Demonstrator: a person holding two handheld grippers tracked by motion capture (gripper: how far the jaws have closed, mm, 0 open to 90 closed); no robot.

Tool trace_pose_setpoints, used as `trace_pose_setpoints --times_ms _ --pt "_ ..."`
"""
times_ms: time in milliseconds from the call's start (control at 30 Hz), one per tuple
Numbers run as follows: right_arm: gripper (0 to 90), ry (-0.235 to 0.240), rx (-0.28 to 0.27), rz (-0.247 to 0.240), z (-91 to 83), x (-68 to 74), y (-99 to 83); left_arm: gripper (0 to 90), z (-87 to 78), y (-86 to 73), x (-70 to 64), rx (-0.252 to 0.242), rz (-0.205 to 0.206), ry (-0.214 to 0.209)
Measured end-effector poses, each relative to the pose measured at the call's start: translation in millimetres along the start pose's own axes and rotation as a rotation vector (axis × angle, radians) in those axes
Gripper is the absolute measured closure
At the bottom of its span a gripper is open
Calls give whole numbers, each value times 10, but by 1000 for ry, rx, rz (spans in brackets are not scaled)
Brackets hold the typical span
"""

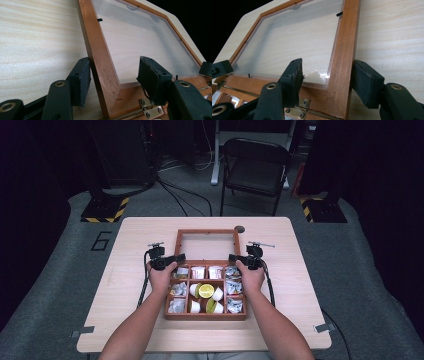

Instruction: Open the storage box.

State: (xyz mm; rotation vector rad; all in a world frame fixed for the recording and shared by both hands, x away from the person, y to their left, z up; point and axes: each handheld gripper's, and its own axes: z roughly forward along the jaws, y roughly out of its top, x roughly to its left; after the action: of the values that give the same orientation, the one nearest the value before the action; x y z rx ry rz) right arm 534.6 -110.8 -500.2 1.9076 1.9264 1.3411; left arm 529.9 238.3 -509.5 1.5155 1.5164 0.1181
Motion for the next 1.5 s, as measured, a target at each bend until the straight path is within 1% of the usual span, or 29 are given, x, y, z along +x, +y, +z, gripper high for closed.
trace_pose_setpoints --times_ms 33,67,100,133,200,233,400,567,700,767,800,833,867,900,933,967,1000,1067,1100,1133,1167,1200,1267,1333,1367,1400,1433,1467,1500 --pt "428 0 0 0 0 0 0 438 0 0 0 0 0 0" --pt "427 1 9 20 0 -3 -1 438 10 0 15 -1 -12 -7" --pt "427 3 10 17 3 -13 0 438 10 0 15 -1 -12 -7" --pt "427 5 12 16 6 -19 0 438 12 3 22 6 -20 -11" --pt "427 7 14 19 7 -21 0 438 13 4 30 11 -19 -12" --pt "427 7 19 28 9 -23 3 438 15 9 30 17 -31 -13" --pt "427 8 21 30 16 -31 5 439 19 11 35 20 -40 -16" --pt "427 8 22 32 16 -32 6 439 20 14 34 20 -41 -14" --pt "427 13 33 51 6 -26 6 436 17 14 35 21 -42 -15" --pt "423 9 30 42 3 -28 5 420 14 13 23 22 -33 -10" --pt "413 6 27 39 -3 -21 1 406 2 11 4 37 -13 -4" --pt "401 5 28 36 -14 -14 -3 395 2 11 4 37 -13 -4" --pt "392 -2 20 27 -33 -5 -7 385 -4 9 -10 33 -8 3" --pt "385 -8 7 0 -52 -3 -6 378 -46 18 -13 30 7 9" --pt "381 -26 7 -6 -80 12 -4 378 -74 27 -10 27 6 12" --pt "381 -26 7 -6 -80 12 -4 376 -74 27 -10 27 6 12" --pt "377 -40 -6 -33 -122 5 13 373 -135 48 2 9 -1 9" --pt "380 -40 -13 -49 -172 3 25 373 -208 60 3 2 13 15" --pt "380 -40 -13 -49 -172 3 25 375 -208 60 3 2 13 15" --pt "384 -45 -22 -85 -220 17 34 381 -278 62 2 -4 38 22" --pt "384 -48 -28 -109 -244 31 39 385 -316 66 5 -1 54 21" --pt "386 -48 -33 -123 -271 54 43 390 -343 63 -11 -12 46 20" --pt "389 -47 -46 -160 -316 100 48 397 -396 70 -19 -15 79 18" --pt "391 -47 -51 -189 -359 160 44 399 -437 74 -52 -24 79 9" --pt "391 -47 -51 -189 -359 160 44 399 -437 74 -52 -24 79 9" --pt "394 -47 -54 -236 -387 207 37 401 -476 78 -82 -26 105 7" --pt "394 -47 -54 -236 -387 207 37 401 -476 78 -82 -26 105 7" --pt "396 -51 -38 -264 -411 250 22 403 -512 85 -117 -31 126 1" --pt "396 -51 -38 -264 -411 250 22 405 -512 85 -117 -31 126 1"
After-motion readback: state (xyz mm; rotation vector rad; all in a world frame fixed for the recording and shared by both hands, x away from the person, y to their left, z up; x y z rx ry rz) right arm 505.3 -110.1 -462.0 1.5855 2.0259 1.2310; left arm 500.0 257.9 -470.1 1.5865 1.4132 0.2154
